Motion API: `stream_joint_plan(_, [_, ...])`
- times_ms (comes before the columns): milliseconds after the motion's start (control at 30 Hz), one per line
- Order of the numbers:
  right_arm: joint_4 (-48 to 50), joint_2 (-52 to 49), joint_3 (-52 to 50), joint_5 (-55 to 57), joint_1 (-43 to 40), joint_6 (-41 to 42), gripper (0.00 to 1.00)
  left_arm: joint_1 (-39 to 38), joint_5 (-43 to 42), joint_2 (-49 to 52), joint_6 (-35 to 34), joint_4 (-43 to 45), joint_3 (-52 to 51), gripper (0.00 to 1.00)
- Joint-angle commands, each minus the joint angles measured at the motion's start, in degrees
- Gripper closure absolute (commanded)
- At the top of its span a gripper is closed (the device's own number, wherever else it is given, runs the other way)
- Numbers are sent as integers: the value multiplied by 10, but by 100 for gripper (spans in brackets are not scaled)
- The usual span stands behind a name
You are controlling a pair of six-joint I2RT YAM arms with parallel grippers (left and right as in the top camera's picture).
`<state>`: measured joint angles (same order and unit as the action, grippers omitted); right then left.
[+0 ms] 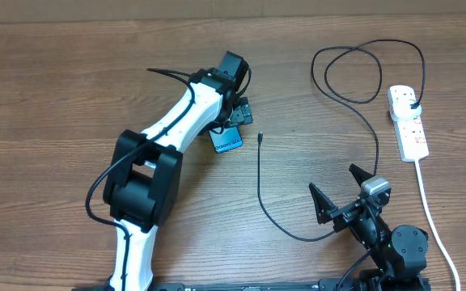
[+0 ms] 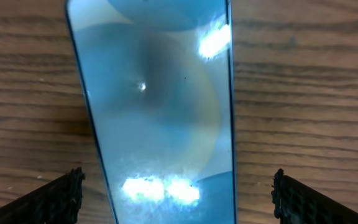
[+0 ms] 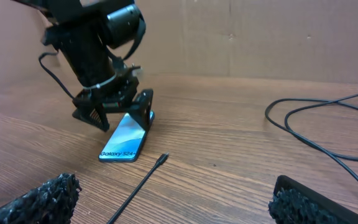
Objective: Plug charger to phone and switch on socket
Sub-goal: 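Move the left gripper over the phone and lower onto it, then close the left gripper on the phone's long edges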
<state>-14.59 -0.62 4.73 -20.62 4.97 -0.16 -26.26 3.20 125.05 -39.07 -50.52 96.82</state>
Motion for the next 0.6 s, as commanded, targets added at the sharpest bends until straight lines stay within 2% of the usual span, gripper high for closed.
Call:
stream_joint_plan(0, [4,5,-2,0,3,1,0,-3,-7,20,-10,-3,16,0])
stream_joint_plan(567, [4,5,-2,0,3,1,0,-3,-5,62,-13,-3,16,0])
